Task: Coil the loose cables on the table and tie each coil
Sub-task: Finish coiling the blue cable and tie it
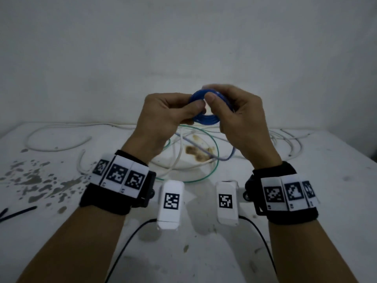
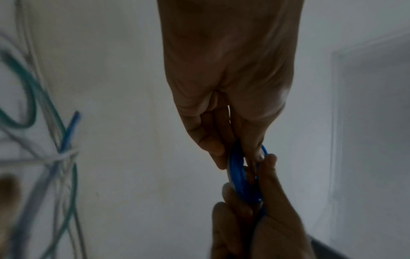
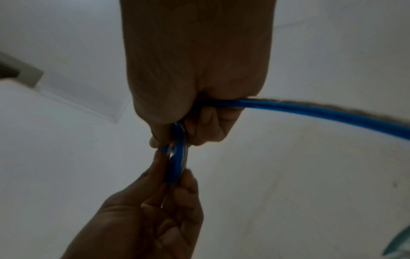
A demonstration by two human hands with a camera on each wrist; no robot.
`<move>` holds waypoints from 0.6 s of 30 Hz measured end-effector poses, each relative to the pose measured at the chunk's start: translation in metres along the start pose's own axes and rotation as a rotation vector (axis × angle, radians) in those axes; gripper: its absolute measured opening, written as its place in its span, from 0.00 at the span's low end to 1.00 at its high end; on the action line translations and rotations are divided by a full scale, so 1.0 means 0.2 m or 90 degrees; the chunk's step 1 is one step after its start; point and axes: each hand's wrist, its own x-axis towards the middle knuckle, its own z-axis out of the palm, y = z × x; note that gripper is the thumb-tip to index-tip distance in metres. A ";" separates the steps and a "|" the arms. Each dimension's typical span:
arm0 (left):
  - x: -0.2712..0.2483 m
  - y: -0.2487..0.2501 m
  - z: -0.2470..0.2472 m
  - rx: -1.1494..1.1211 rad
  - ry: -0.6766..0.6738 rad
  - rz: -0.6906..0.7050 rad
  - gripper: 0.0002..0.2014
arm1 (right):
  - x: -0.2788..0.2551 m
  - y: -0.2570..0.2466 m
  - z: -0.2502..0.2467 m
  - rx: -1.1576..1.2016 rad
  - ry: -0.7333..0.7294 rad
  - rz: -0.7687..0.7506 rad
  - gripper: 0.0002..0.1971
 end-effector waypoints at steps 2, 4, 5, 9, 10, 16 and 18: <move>0.01 0.05 0.08 -0.082 0.026 -0.025 0.04 | 0.01 -0.04 -0.03 0.044 0.078 -0.014 0.12; 0.03 0.09 0.15 -0.125 0.040 -0.023 0.04 | 0.02 -0.06 -0.05 0.048 0.134 -0.043 0.12; 0.05 0.11 0.18 -0.140 0.044 -0.019 0.03 | 0.03 -0.07 -0.06 0.052 0.155 -0.053 0.12; 0.08 0.12 0.27 -0.198 0.056 -0.038 0.06 | 0.04 -0.05 -0.08 0.078 0.194 -0.044 0.14; 0.08 0.11 0.28 -0.205 0.055 -0.047 0.08 | 0.04 -0.04 -0.08 0.076 0.187 -0.030 0.14; 0.06 0.04 0.26 -0.134 -0.005 -0.095 0.16 | 0.02 0.04 -0.08 -0.032 0.162 0.003 0.11; 0.06 0.03 0.21 -0.057 -0.045 -0.109 0.16 | 0.01 0.05 -0.09 -0.075 0.136 -0.001 0.11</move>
